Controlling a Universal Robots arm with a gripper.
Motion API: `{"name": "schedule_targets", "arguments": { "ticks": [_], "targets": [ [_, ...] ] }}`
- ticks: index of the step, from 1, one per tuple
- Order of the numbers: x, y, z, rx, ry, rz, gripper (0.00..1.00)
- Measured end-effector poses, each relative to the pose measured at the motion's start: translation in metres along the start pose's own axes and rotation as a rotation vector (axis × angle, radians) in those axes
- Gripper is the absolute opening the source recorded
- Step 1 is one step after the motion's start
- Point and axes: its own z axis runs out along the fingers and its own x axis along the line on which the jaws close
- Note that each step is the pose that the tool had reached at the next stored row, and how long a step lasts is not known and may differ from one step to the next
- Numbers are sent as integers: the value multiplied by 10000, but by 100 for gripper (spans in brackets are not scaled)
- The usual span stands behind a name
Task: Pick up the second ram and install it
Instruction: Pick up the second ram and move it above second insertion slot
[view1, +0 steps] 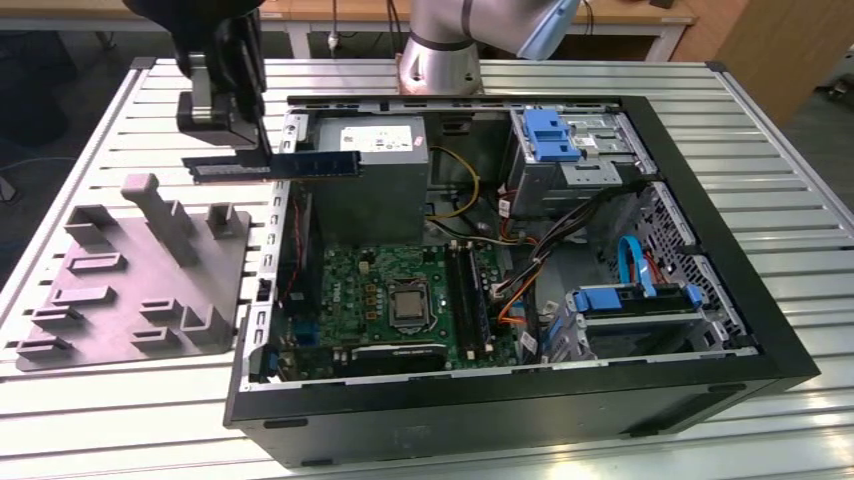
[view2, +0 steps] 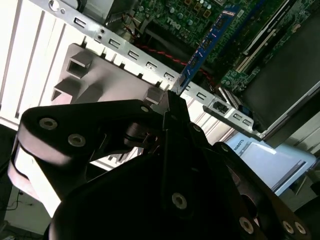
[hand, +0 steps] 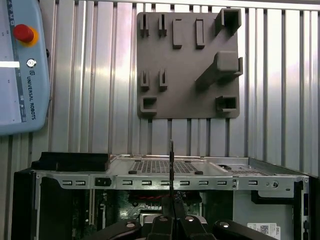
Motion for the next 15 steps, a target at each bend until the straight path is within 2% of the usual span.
{"name": "schedule_targets", "arguments": {
  "ticks": [15],
  "targets": [
    [3,-256,-7,0,-2,-1,11]
  ]
}}
